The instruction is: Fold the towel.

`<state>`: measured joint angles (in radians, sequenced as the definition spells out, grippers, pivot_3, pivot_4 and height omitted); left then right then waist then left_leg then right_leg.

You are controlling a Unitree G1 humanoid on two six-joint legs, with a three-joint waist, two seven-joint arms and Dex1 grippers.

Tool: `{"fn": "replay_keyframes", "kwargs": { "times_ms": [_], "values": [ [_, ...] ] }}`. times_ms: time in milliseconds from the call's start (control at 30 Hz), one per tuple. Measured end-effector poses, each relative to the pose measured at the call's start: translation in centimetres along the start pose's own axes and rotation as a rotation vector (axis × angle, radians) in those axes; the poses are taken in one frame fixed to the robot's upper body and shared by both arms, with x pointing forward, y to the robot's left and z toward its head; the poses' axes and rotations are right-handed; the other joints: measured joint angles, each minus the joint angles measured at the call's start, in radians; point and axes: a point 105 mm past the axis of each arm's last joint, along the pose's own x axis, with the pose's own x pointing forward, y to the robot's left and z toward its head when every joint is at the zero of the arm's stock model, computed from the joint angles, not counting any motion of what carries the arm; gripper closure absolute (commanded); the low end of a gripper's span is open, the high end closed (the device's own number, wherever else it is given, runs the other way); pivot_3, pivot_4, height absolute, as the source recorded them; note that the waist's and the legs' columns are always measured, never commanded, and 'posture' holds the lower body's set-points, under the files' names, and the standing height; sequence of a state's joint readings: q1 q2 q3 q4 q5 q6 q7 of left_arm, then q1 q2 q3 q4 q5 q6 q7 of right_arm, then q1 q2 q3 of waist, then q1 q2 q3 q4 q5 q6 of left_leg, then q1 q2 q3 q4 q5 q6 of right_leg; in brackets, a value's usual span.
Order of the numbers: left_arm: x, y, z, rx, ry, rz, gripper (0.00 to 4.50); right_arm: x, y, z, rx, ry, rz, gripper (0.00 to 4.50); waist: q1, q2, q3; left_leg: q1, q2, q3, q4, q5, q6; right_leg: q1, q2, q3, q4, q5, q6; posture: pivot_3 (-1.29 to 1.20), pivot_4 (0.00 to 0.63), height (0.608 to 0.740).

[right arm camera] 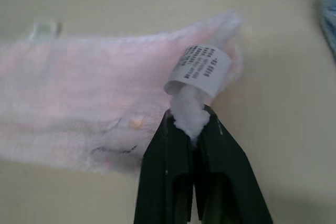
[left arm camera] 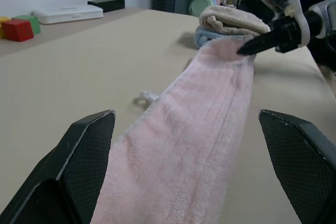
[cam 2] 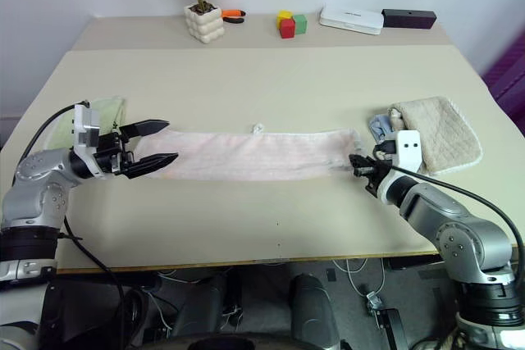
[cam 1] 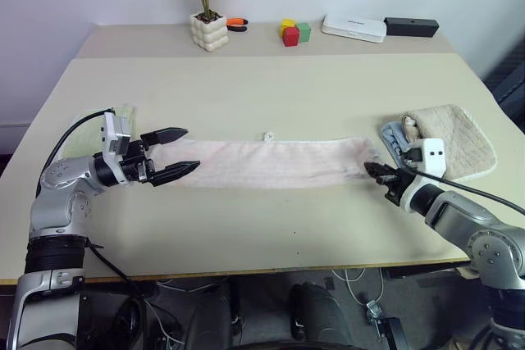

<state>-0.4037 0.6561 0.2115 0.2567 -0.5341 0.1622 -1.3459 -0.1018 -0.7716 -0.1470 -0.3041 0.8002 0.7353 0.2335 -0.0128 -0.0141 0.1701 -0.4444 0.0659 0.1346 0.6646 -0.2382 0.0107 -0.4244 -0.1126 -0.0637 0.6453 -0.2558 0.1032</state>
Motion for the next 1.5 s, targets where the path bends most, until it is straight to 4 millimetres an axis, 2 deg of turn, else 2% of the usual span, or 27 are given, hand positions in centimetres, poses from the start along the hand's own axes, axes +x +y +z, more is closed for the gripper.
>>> {"fn": "replay_keyframes", "kwargs": {
  "times_ms": [100,200,267,433,667,800,1200,1467,1500],
  "values": [
    [0.2,0.0,0.0,0.000,-0.008,-0.001,0.00,0.7,2.1,2.3,-0.152,-0.051,0.070,4.46,-0.001,0.000,0.000,0.000,0.000,0.000,0.000,0.000,0.000,0.000,0.000,0.000,0.000,0.000,0.000,0.00,0.150,0.735],
    [0.1,0.0,0.0,0.007,-0.010,0.000,0.00,1.2,5.4,3.9,-0.319,-0.079,0.180,4.46,-0.001,0.000,0.000,0.000,0.000,0.000,0.000,0.000,0.000,-0.001,0.000,0.000,0.000,0.000,0.000,0.00,0.150,0.735],
    [0.1,0.0,0.0,0.007,-0.009,0.001,0.00,1.4,7.2,4.2,-0.374,-0.081,0.242,4.46,0.002,0.000,0.000,-0.001,0.000,0.000,0.000,0.000,0.000,-0.001,0.000,0.000,0.000,0.000,0.000,0.00,0.150,0.735],
    [-0.2,0.0,0.2,0.020,0.005,0.000,0.00,2.2,10.0,3.9,-0.422,-0.071,0.344,4.46,0.000,-0.001,0.000,-0.001,0.000,0.000,0.001,0.000,0.000,-0.001,0.000,0.000,0.000,-0.001,-0.001,0.00,0.150,0.735],
    [-0.4,-0.7,0.4,0.049,0.022,-0.004,0.00,4.5,13.6,3.8,-0.379,-0.090,0.460,4.46,-0.002,-0.001,0.000,-0.001,0.000,0.001,0.001,0.000,0.000,-0.001,0.000,0.000,0.001,0.000,0.000,0.00,0.150,0.735],
    [-0.6,-1.3,0.2,0.037,0.028,0.005,0.00,6.2,14.1,2.9,-0.336,-0.066,0.464,4.46,0.002,-0.001,0.000,-0.001,0.000,0.001,0.001,0.000,0.000,-0.001,0.000,-0.001,0.001,0.000,0.000,0.00,0.150,0.735],
    [-1.5,-2.0,0.2,0.021,0.040,0.044,0.00,7.1,17.5,1.4,-0.349,-0.047,0.593,4.46,-0.003,-0.001,0.000,-0.001,0.000,0.001,0.001,0.000,0.000,-0.002,0.000,-0.001,0.001,0.000,0.000,0.00,0.150,0.735],
    [-1.5,-2.1,0.3,0.027,0.042,0.048,0.00,8.1,18.7,0.4,-0.369,-0.026,0.612,4.46,-0.003,-0.001,0.000,-0.001,0.000,0.001,0.000,0.000,0.000,-0.002,0.000,-0.001,0.001,0.000,0.000,0.00,0.150,0.735],
    [-1.5,-2.1,0.3,0.027,0.042,0.048,0.00,8.1,18.8,0.4,-0.362,-0.029,0.617,3.90,-0.004,-0.001,0.000,-0.001,0.000,0.001,0.000,0.000,0.000,-0.002,0.000,-0.001,0.001,0.000,0.000,0.00,0.150,0.735]
  ]
}}
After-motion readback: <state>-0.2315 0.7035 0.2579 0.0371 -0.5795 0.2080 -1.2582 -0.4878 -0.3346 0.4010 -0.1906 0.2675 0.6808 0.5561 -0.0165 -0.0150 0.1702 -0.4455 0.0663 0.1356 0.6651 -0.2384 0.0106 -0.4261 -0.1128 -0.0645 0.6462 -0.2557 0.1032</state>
